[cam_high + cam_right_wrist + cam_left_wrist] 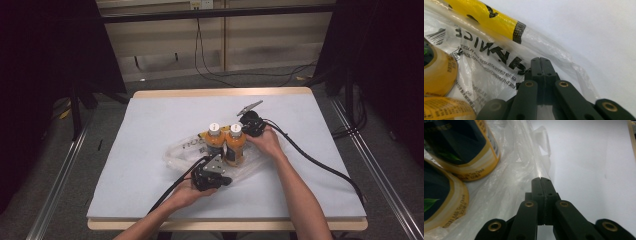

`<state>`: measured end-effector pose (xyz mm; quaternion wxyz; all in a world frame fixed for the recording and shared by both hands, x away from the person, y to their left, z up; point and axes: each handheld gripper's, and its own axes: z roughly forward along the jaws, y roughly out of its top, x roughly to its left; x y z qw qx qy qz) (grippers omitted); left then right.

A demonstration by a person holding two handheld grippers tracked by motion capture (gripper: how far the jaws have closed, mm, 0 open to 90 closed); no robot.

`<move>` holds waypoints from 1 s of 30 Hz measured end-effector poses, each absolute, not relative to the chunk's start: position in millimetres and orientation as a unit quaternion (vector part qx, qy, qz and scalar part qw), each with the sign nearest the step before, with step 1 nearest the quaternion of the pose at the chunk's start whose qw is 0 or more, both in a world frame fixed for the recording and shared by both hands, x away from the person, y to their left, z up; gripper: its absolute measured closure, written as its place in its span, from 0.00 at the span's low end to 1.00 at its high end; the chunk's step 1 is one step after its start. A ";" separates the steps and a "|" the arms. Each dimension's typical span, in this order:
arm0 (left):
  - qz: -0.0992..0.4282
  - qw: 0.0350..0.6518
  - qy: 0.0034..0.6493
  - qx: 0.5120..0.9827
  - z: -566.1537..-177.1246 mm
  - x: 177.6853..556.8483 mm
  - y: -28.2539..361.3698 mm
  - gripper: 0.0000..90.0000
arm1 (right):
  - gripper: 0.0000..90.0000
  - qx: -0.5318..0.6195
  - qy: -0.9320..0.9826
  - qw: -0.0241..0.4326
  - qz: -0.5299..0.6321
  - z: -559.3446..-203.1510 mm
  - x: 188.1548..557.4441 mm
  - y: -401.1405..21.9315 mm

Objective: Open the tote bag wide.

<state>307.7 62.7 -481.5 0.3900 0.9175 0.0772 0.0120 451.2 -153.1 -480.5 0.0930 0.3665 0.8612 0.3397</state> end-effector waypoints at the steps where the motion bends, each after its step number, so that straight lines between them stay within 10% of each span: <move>1: 0.012 0.391 0.079 0.917 -481.6 306.6 62.7 1.00 | 1.00 0.375 0.859 0.090 0.337 -480.0 450.8 -152.3; 30: 0.002 0.383 0.062 0.922 -479.3 293.1 63.7 1.00 | 1.00 0.417 0.843 0.117 0.320 -479.5 475.4 -151.0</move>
